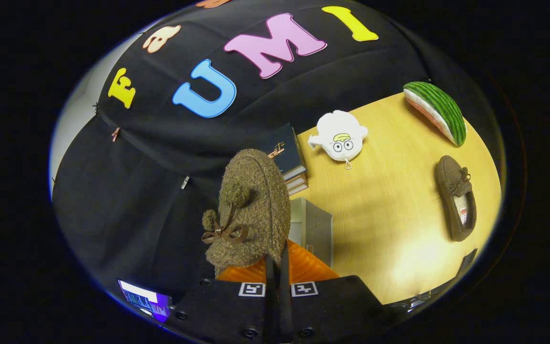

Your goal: Open the storage box then place both shoes into the box .Put the left shoe in first, then the right shoe, with the right side of both shoes facing outward in a uniform manner.

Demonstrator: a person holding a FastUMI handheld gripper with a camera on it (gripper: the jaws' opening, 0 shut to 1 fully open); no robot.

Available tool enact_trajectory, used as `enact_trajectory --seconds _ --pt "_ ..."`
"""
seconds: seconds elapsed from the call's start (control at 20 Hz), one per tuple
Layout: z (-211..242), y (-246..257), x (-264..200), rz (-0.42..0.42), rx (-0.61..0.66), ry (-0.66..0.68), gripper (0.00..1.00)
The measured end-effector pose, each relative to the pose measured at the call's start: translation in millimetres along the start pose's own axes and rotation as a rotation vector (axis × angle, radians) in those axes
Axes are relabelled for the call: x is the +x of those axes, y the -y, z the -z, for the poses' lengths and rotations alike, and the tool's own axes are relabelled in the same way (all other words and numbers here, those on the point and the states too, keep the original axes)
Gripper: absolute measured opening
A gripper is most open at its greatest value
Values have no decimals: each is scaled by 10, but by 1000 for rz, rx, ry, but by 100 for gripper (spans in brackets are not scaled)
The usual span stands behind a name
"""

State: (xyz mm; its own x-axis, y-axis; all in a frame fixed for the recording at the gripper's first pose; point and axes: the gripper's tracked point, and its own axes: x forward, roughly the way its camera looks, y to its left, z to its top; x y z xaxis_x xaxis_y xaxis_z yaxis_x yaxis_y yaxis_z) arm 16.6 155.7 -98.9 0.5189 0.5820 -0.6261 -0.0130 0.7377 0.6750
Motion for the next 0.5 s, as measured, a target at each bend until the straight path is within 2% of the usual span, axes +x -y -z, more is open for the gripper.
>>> enact_trajectory --seconds 0.5 --pt "534 -349 853 43 32 -65 5"
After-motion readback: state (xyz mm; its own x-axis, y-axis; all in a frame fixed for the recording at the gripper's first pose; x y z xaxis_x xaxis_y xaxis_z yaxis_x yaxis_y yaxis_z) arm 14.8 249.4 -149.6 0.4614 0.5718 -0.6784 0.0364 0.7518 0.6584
